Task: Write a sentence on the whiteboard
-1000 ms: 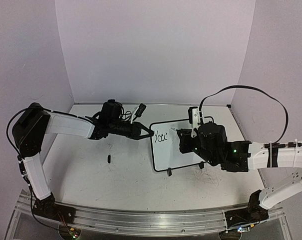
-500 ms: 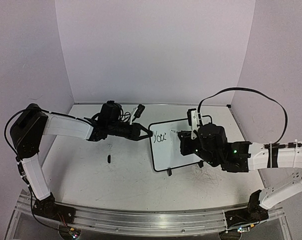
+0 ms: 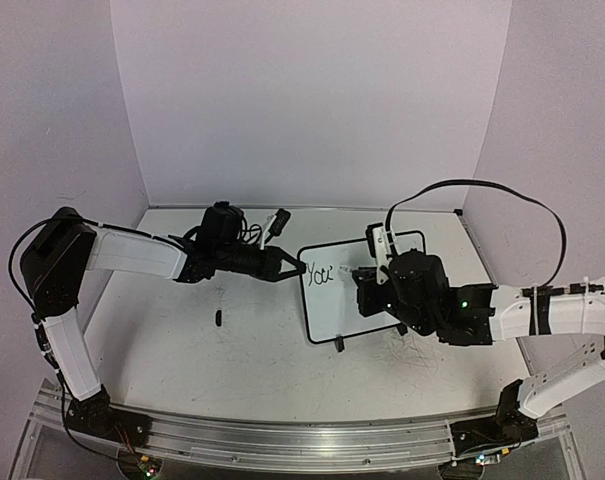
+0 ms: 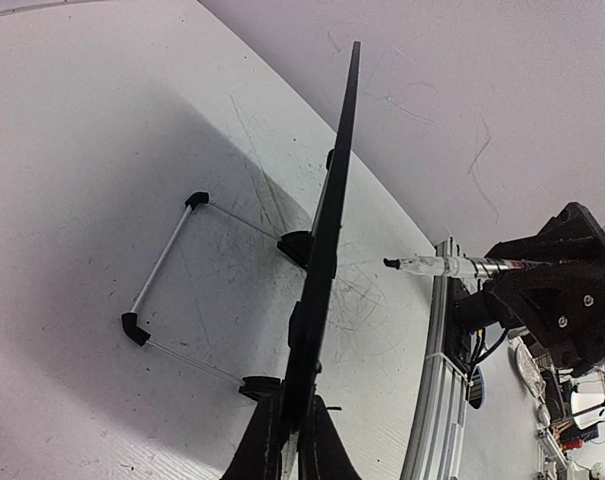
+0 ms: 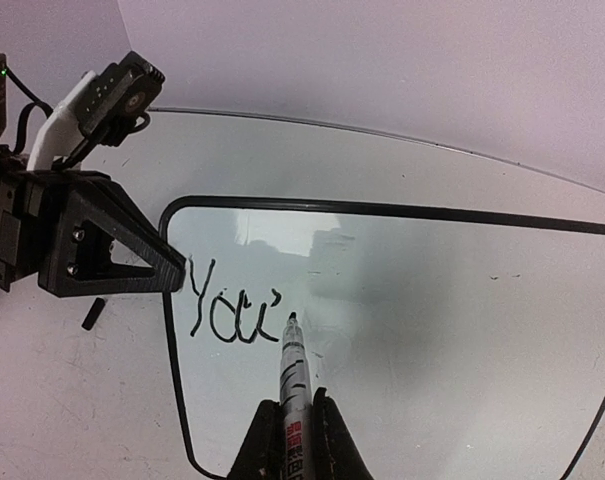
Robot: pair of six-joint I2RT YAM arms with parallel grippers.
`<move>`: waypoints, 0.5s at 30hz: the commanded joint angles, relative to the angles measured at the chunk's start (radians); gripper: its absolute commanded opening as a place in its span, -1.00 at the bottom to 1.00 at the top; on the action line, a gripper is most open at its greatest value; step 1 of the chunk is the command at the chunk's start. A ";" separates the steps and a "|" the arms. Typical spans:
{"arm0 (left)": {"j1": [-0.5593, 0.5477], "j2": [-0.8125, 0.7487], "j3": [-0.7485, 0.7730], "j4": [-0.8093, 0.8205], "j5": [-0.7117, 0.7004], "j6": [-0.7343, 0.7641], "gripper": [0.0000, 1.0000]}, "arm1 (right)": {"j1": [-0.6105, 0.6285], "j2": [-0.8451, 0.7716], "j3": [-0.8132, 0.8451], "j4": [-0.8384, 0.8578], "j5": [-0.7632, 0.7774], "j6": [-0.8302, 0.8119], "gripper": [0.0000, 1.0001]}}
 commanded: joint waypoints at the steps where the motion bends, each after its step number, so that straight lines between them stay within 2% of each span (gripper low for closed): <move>1: 0.015 -0.025 -0.008 -0.005 -0.037 0.000 -1.00 | 0.007 0.013 0.043 0.008 -0.004 -0.034 -1.00; 6: 0.015 -0.026 -0.007 -0.005 -0.035 0.006 -1.00 | 0.009 0.000 0.016 0.007 0.066 0.018 -1.00; 15: 0.015 -0.020 -0.004 -0.005 -0.032 0.011 -1.00 | 0.010 0.025 0.009 0.019 0.044 0.032 -1.00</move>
